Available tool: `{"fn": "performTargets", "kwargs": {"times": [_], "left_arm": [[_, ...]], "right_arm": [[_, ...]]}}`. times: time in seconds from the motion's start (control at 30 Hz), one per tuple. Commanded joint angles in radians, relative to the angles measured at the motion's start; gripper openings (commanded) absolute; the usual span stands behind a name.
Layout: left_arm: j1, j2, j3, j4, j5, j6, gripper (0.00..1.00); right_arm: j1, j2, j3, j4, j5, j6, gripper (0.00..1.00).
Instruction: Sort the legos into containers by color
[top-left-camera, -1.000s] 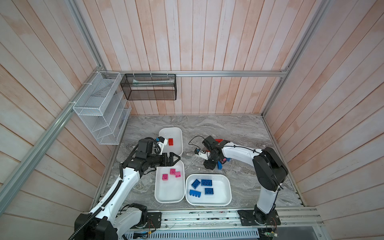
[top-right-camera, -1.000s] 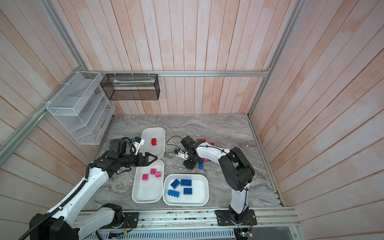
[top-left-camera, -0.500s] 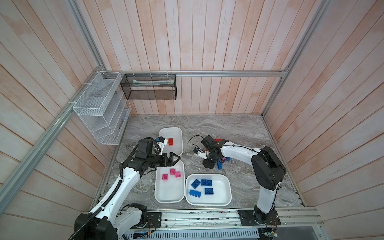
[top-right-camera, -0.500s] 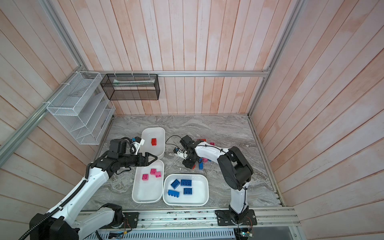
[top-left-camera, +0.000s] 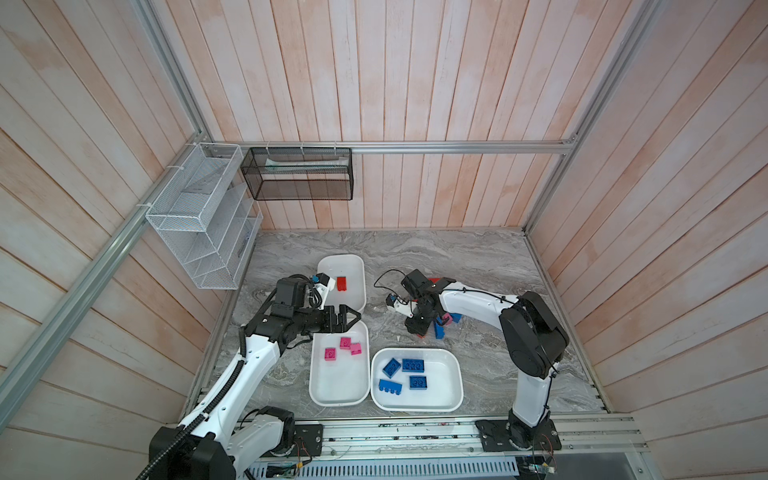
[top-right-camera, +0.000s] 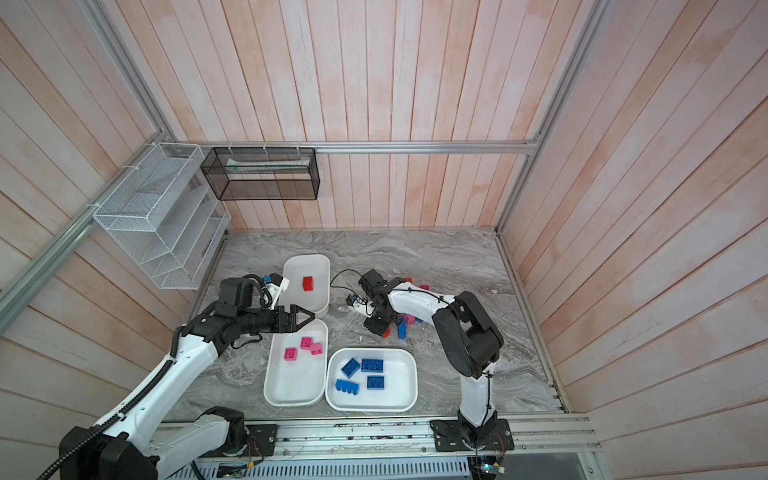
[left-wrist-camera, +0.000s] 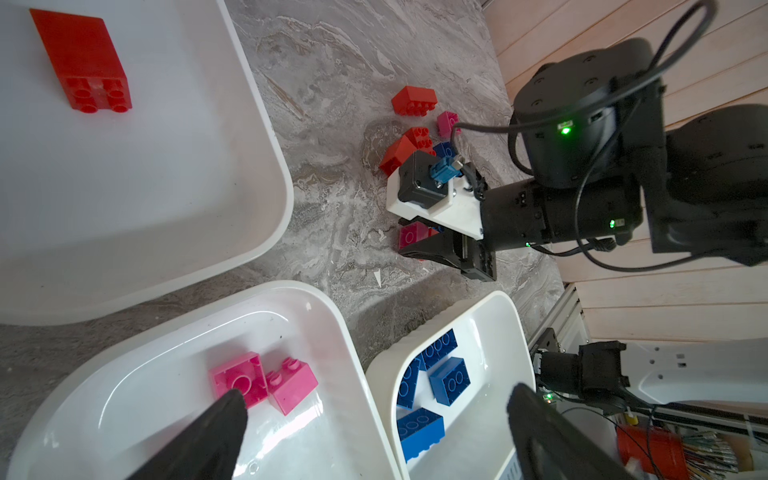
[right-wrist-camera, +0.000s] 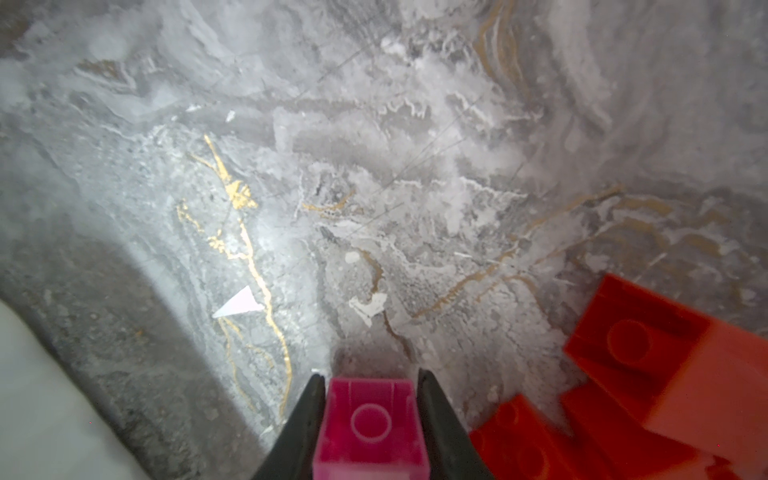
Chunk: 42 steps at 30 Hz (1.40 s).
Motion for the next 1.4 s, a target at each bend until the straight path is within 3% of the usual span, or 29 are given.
{"fn": "performTargets", "kwargs": {"times": [0.0,0.4,0.67,0.83,1.17,1.37], "left_arm": [[0.006,-0.006,0.013,-0.001,-0.003,0.018,1.00],[0.006,-0.015,0.001,0.003,0.001,0.013,1.00],[0.007,-0.012,0.006,0.000,-0.002,0.014,1.00],[0.006,-0.012,0.006,0.000,-0.003,0.013,1.00],[0.007,-0.016,0.007,-0.003,-0.003,0.014,1.00],[0.008,-0.017,0.008,-0.002,-0.001,0.015,1.00]], "right_arm": [[0.006,-0.033,0.039,-0.021,-0.012,0.016,0.28],[0.010,-0.010,-0.009,-0.034,0.024,0.000,0.34],[0.023,0.002,0.028,-0.083,0.056,0.002,0.44],[0.026,0.004,0.048,-0.107,0.075,0.012,0.44],[0.028,0.028,0.076,-0.131,0.070,0.030,0.33],[0.030,0.027,0.077,-0.135,0.090,0.033,0.42]]}}
